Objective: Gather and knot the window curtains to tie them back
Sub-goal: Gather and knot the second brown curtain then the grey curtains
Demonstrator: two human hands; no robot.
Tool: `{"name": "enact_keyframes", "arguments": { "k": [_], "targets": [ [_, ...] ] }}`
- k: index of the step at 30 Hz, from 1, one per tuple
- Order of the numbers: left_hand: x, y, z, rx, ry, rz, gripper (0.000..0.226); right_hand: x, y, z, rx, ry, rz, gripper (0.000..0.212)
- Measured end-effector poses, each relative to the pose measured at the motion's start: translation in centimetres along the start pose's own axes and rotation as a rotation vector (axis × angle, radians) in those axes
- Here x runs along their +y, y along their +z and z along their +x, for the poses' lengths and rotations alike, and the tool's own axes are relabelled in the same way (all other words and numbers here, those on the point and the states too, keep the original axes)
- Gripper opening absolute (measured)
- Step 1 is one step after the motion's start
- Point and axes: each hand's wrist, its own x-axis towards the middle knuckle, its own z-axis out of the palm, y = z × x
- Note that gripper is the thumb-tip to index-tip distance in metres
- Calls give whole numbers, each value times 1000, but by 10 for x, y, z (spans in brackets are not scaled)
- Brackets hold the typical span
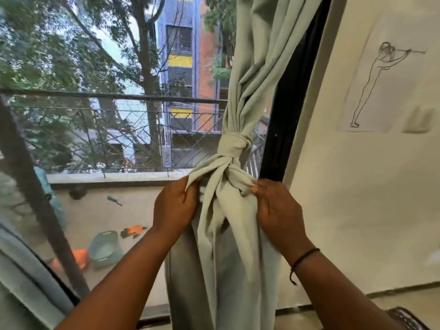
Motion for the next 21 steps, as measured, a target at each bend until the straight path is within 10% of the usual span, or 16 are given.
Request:
{"name": "enact_keyframes", "arguments": {
  "k": [9, 21],
  "targets": [
    [-11, 0, -7, -149, 180, 276, 59, -3, 7, -4, -39, 476, 214, 19],
    [-28, 44, -10, -195, 272, 373, 43, 67, 32, -16, -156, 222, 114, 76]
  ]
}}
